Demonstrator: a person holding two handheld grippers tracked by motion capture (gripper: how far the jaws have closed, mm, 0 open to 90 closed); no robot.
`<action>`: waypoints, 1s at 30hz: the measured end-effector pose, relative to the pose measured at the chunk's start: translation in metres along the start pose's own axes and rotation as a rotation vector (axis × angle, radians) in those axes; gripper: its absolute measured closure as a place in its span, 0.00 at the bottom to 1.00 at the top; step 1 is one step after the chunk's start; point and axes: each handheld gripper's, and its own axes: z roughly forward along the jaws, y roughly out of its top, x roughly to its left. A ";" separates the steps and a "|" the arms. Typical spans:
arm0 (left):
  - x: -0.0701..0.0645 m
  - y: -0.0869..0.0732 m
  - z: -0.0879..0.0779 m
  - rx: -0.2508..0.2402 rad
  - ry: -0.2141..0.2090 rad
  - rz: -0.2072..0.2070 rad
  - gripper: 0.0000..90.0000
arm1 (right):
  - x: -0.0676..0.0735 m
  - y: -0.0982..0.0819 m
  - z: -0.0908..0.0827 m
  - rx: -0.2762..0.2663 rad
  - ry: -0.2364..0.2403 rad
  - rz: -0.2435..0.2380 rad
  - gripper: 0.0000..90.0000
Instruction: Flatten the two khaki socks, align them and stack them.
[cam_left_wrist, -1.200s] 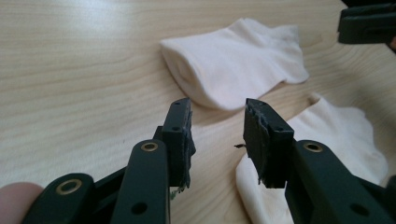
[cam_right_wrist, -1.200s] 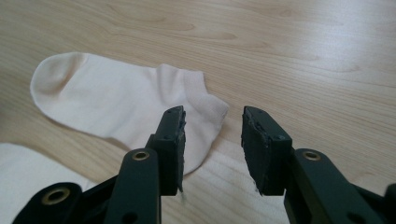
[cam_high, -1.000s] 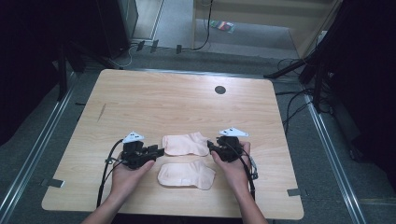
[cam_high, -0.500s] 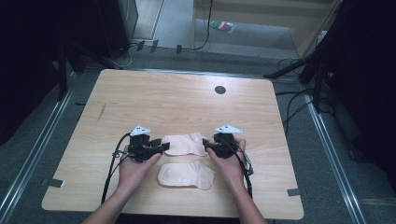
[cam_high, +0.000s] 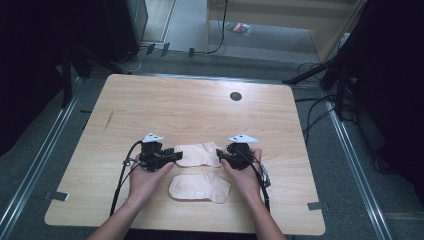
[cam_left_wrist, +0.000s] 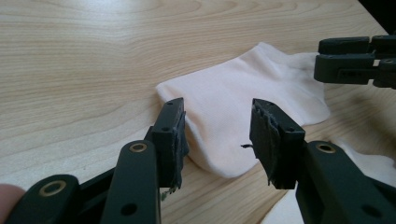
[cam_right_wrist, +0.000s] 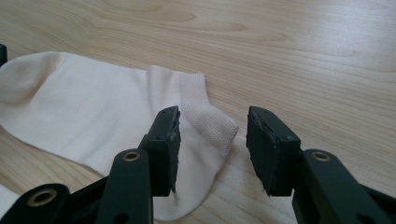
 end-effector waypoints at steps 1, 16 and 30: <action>0.000 0.000 0.000 -0.001 0.004 -0.003 0.62 | 0.000 0.000 0.000 -0.002 -0.006 0.000 0.61; 0.002 -0.005 0.008 0.028 0.064 -0.003 0.71 | -0.002 -0.002 0.006 0.019 -0.013 0.008 0.66; 0.005 -0.005 0.009 0.029 0.034 0.010 1.00 | -0.001 -0.006 0.007 0.055 -0.013 -0.008 0.97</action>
